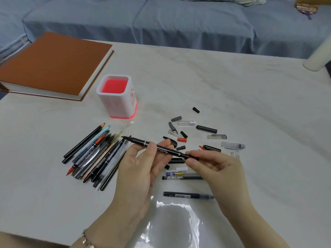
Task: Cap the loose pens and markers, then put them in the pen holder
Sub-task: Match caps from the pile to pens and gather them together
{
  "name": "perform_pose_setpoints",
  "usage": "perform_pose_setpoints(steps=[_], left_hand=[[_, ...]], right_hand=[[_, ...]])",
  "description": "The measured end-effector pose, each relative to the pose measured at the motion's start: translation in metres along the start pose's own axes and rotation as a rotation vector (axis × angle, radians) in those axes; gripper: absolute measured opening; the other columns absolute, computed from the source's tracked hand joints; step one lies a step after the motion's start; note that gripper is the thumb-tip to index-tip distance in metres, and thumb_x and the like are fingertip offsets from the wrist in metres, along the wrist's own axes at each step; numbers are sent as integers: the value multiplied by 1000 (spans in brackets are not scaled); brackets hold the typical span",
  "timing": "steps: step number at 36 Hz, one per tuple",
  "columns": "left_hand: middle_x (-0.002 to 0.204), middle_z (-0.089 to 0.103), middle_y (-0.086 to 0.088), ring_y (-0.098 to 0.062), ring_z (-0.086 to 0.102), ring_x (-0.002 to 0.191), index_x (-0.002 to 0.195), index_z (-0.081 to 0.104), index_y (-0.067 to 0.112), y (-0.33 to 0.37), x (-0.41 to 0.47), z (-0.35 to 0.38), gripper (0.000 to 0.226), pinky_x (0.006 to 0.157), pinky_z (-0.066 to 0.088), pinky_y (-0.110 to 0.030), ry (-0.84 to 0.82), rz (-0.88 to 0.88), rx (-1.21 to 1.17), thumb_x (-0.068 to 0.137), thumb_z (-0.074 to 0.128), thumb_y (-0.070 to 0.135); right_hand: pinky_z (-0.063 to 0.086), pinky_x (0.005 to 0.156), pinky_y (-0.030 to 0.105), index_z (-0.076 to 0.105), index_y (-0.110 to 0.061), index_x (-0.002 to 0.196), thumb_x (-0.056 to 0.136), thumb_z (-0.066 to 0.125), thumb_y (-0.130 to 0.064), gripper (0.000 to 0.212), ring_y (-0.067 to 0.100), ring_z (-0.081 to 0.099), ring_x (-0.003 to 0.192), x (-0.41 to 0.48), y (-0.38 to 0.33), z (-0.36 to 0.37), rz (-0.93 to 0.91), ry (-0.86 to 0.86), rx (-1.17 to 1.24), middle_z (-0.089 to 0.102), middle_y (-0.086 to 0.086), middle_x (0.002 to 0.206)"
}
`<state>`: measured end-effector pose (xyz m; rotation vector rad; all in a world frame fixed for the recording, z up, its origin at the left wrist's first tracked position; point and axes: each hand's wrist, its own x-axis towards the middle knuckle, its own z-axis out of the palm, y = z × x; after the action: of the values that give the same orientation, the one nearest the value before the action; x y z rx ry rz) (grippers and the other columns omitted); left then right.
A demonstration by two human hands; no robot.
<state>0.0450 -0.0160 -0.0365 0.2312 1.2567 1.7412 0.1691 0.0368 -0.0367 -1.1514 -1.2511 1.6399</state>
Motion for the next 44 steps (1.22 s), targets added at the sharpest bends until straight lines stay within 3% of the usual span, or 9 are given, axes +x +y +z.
perform_pose_setpoints(steps=[5,13,23,26,29,31,34,39,44], left_hand=[[87,75,-10,-16,72,78,91,56,9,-6,-6,-1,9,64,55,-18,-37,24,34,86,49,7],[82,75,-12,-16,72,72,85,52,7,-10,-7,-2,7,59,55,-18,-53,-11,62,87,47,2],[80,74,-13,-16,70,63,87,54,5,-13,-3,-12,6,58,55,-17,-65,-48,123,88,48,2],[76,75,-10,-14,70,60,91,56,1,-14,-1,-15,7,58,56,-18,-11,-33,120,87,50,1],[72,73,-6,-9,68,58,85,56,6,-9,8,-22,9,57,56,-16,127,36,66,89,49,2],[78,68,-7,-7,67,58,86,56,7,-2,16,-30,9,59,56,-16,198,90,77,90,49,5],[83,68,-9,-7,67,61,89,54,3,4,20,-38,4,60,55,-17,158,114,172,89,51,6],[75,73,-4,-10,66,61,90,56,1,3,17,-40,4,59,56,-19,110,114,211,87,54,3],[77,73,-6,-11,67,62,89,60,6,3,18,-42,6,60,57,-21,116,96,218,86,55,4]], right_hand=[[48,56,6,73,-25,59,65,74,5,31,-1,66,59,-1,4,-3,-63,47,-72,72,-10,61],[46,66,4,68,-51,60,70,73,-4,48,-4,66,70,-2,16,-13,-247,-19,-388,69,-28,66],[51,67,12,70,-38,64,72,72,-1,38,4,68,62,1,25,-21,-120,-176,-376,73,-11,64],[49,71,9,70,-42,69,74,73,-8,35,-1,67,70,6,31,-22,-180,-192,-512,71,-23,70],[40,74,-2,76,-22,83,77,71,-10,15,-18,59,75,17,38,-26,-326,-117,-713,60,-39,69],[38,75,-3,75,-15,86,79,68,-9,12,-14,58,76,28,41,-33,-342,-62,-772,62,-30,77],[37,76,8,72,-15,92,84,63,-15,12,7,56,87,45,46,-36,-314,-100,-954,64,-8,87],[24,84,11,64,-18,112,86,60,-26,27,15,45,109,70,54,-25,-339,-233,-1150,60,-1,108],[31,76,20,70,-13,102,87,56,-21,22,22,51,99,93,42,-7,-364,-100,-1119,66,8,99]])
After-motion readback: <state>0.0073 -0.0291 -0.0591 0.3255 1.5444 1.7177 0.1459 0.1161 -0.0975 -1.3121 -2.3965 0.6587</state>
